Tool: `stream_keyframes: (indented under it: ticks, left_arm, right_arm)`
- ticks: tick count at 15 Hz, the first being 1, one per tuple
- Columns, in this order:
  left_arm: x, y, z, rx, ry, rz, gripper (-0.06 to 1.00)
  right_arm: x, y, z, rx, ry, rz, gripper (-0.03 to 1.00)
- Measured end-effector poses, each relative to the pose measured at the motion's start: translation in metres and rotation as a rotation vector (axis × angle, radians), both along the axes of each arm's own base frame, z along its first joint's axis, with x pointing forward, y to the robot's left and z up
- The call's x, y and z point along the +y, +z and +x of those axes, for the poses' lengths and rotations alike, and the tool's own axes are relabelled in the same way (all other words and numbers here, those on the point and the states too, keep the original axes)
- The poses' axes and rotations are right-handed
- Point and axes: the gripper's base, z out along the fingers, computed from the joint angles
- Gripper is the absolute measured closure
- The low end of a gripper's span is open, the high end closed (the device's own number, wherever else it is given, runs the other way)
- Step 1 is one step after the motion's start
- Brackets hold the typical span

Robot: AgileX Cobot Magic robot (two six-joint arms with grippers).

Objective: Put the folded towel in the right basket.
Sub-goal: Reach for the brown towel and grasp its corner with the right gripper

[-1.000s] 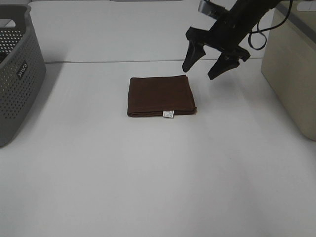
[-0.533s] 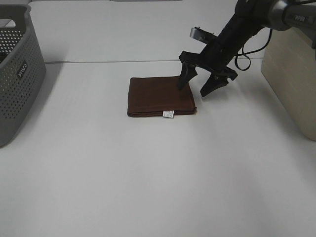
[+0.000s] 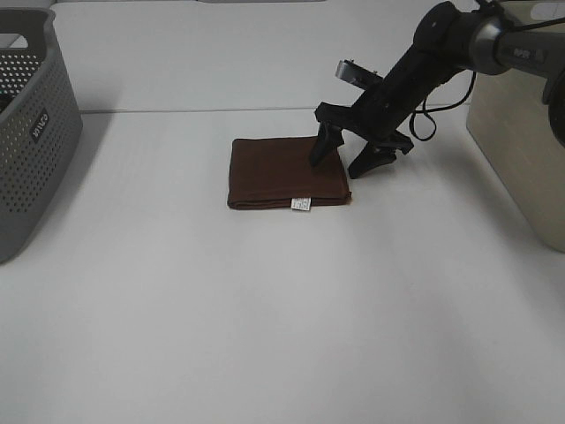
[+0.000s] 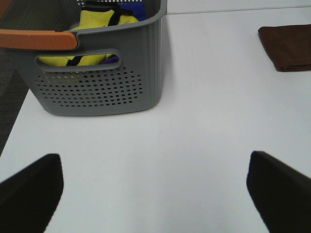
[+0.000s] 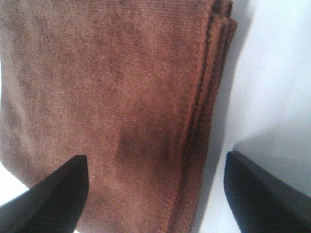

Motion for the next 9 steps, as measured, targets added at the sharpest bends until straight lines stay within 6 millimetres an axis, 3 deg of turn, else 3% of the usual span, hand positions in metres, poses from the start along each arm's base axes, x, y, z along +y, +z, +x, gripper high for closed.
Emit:
stream_keyframes:
  ticks: [2,3,6,9]
  left_arm:
    - [0.0000,0.0000,0.0000,0.000,0.000,0.000,-0.03]
    - [0.0000,0.0000,0.0000,0.000,0.000,0.000,-0.03]
    - [0.0000,0.0000,0.0000,0.000,0.000,0.000,-0.03]
    - [0.0000,0.0000,0.0000,0.000,0.000,0.000,-0.03]
  right_arm:
    - [0.0062,-0.0037,0.0002,-0.005,0.016,0.051,0.30]
    - [0.0096,-0.0076,0.0000,-0.012,0.022,0.053,0.39]
    - [0.0124,-0.0096,0.0007,-0.029,0.024,0.051,0.86]
    - [0.0124,-0.0096,0.0007,-0.030,0.025,0.051,0.88]
